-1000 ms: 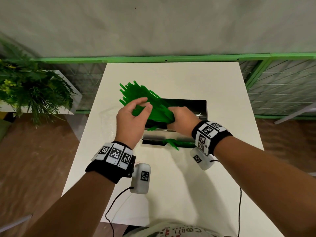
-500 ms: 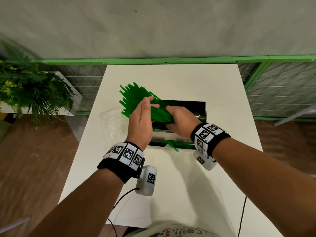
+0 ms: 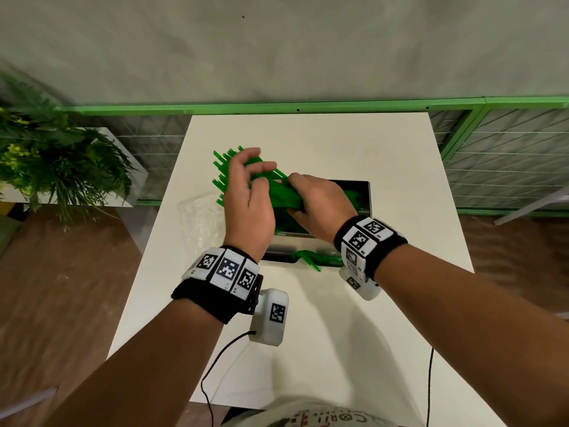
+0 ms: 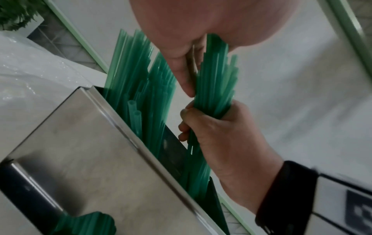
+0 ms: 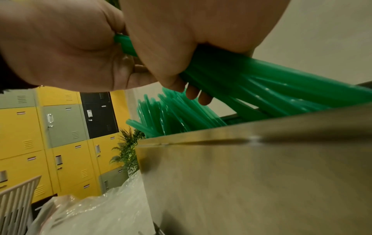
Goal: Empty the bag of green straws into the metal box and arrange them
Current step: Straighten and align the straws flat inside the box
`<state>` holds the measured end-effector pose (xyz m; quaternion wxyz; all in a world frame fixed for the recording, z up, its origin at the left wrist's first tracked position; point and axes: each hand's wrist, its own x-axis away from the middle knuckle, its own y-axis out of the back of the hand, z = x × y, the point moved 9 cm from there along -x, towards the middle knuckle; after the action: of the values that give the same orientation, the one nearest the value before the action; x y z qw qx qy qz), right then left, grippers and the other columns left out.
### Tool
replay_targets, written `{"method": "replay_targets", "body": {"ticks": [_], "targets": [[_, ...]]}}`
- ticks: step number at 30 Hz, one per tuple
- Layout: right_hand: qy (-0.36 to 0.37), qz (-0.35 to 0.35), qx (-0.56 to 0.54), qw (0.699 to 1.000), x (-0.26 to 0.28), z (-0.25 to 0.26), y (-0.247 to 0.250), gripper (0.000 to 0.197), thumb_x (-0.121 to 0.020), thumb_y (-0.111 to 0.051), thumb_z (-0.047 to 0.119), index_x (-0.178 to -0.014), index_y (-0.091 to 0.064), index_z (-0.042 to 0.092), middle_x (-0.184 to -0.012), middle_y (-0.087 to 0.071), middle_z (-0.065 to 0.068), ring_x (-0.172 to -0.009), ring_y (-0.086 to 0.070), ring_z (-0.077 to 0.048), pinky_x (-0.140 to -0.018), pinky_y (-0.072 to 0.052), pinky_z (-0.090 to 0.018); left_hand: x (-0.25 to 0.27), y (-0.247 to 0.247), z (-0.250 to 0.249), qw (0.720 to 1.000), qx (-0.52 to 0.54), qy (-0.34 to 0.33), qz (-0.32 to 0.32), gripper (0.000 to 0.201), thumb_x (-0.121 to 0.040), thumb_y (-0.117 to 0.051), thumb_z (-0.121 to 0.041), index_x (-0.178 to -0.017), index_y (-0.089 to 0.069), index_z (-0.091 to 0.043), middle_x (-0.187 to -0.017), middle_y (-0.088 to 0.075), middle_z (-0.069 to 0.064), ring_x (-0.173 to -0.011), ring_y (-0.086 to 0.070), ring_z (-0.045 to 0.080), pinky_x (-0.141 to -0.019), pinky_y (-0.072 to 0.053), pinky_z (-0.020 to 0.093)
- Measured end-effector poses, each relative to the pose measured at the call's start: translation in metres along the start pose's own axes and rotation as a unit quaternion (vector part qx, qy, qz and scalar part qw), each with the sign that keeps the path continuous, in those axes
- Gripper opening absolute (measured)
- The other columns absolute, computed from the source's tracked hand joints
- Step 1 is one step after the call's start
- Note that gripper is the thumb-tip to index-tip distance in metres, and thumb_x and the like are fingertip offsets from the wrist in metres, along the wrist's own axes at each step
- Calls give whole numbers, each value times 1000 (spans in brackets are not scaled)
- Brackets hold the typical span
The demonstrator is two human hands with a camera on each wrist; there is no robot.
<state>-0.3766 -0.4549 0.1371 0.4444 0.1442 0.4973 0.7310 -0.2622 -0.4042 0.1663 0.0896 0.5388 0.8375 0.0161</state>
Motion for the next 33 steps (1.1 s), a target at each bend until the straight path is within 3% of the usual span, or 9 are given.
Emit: {"method": "replay_targets", "body": {"ticks": [3,6,9,16,20,23,25,29,33], "targets": [[-24,8,-9,1000,1,-7,-5,31,-80,-72,17,-107,-60,8,-90,-68,-9,-78,-63,-32,-66,-49,-38,-3,-15,15,993,-84,29,72,30,-97,-42,-44,-112,-58,-23,-102,-70,1,-98,-67,19,-89,-57,52],[-55,27,-20,998,7,-18,-13,29,-82,-69,13,-110,-61,12,-87,-65,0,-77,-62,-22,-66,-47,-32,4,-31,21,973,-174,12,151,46,-93,-49,-66,-111,-53,-24,-98,-66,-2,-88,-67,16,-77,-61,43],[-84,49,-31,995,9,-25,-21,15,-83,-61,9,-94,-54,15,-77,-53,4,-68,-53,-21,-59,-39,-32,8,-37,22,952,-257,-39,161,32,-95,-64,-48,-107,-54,-20,-87,-59,-7,-67,-54,6,-61,-45,23],[-104,93,-78,987,18,-39,-34,26,-75,-71,8,-91,-53,18,-85,-59,-1,-77,-59,-24,-69,-51,-41,2,-35,35,958,-253,-14,135,12,-96,-65,-25,-93,-60,-14,-62,-56,3,-46,-46,17,-49,-41,29],[-100,105,-87,986,13,-44,-28,22,-78,-69,7,-95,-57,14,-84,-60,-1,-76,-59,-23,-65,-45,-33,-8,-30,23,970,-210,2,125,6,-97,-62,-22,-96,-64,-16,-80,-69,9,-62,-67,34,-52,-56,42],[-122,88,-101,983,10,-52,-23,20,-81,-70,9,-99,-63,13,-81,-60,2,-76,-59,-21,-65,-40,-27,-13,-20,3,980,-151,-33,127,16,-104,-54,-23,-116,-61,-15,-105,-67,3,-74,-67,25,-49,-48,16],[-133,103,-109,980,11,-56,-24,15,-81,-70,8,-94,-64,14,-79,-62,0,-75,-58,-20,-66,-42,-28,-17,5,-9,980,-160,-84,81,16,-105,-51,-25,-113,-61,-16,-96,-66,2,-67,-61,21,-52,-46,18],[-135,143,-96,976,9,-54,-29,15,-80,-69,5,-84,-63,18,-77,-64,-1,-72,-60,-19,-60,-40,-25,-6,30,8,937,-315,-108,109,17,-97,-62,-32,-86,-64,-19,-65,-62,-5,-59,-57,13,-61,-52,34],[-133,194,-63,970,5,-48,-44,25,-77,-65,0,-77,-62,25,-73,-62,3,-72,-61,-19,-63,-41,-25,15,17,47,842,-486,-85,220,45,-88,-59,-67,-95,-70,-23,-65,-62,-7,-70,-61,17,-66,-55,36]]}}
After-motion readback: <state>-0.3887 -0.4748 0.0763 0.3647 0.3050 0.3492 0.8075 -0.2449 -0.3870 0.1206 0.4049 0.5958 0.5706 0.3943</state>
